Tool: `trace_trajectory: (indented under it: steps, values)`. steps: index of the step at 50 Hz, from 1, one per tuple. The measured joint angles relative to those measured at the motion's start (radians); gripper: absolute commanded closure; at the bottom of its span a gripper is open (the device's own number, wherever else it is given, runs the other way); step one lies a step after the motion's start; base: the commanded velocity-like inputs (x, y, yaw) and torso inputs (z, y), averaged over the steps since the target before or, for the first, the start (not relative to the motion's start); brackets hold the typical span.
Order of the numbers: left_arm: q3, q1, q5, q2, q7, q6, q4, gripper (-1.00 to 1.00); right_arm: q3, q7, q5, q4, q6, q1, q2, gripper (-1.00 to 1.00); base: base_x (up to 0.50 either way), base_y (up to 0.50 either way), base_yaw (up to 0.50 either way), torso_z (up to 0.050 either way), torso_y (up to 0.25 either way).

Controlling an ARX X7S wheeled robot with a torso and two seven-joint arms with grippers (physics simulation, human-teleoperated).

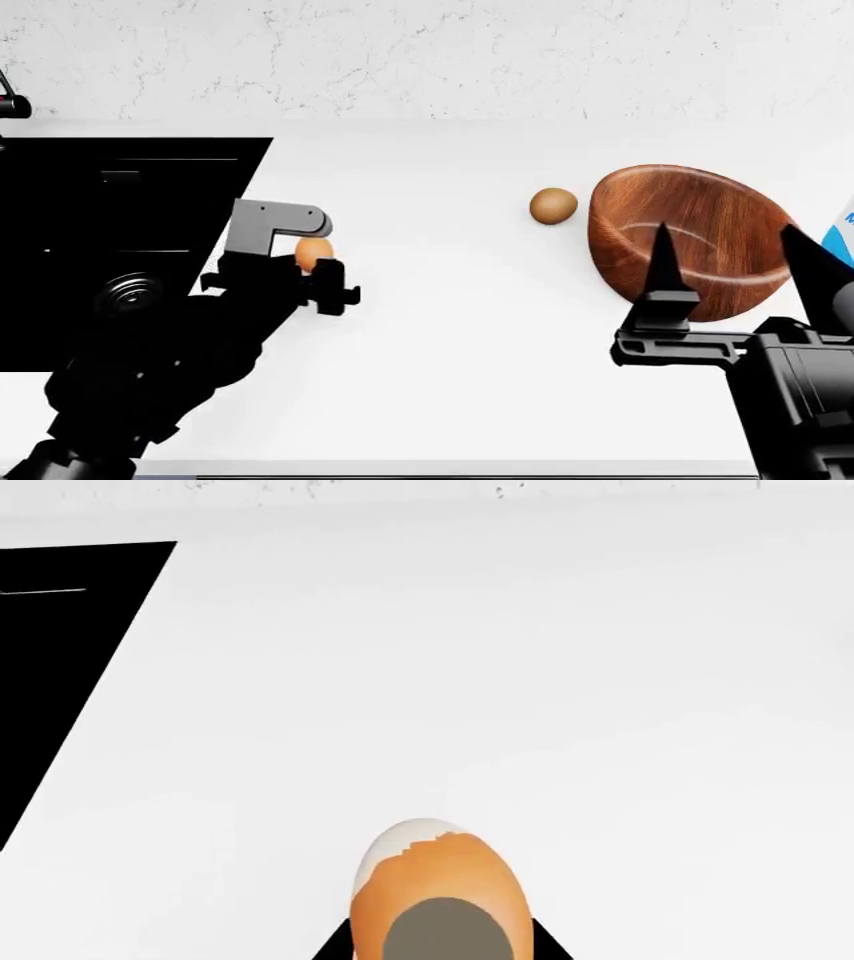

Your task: Place the eggs and milk next to the bowl.

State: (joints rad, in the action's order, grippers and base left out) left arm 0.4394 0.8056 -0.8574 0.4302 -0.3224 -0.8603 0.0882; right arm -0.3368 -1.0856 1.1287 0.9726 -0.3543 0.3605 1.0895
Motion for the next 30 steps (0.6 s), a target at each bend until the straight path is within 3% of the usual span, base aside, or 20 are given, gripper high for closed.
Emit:
trace_trajectory:
  steps: [14,30]
  values:
    - [-0.006,0.005,-0.009,0.006,-0.012,-0.008,-0.035,1.00,0.010,-0.010,0.007,0.011,0.011,-0.007,0.017,-1.00,0.00,0.00,0.00,0.000,0.000]
    - [-0.027,0.036,-0.082,0.045,-0.059,-0.071,-0.257,1.00,0.016,-0.026,0.018,0.024,0.013,-0.002,0.034,-1.00,0.00,0.00,0.00,0.000,0.000]
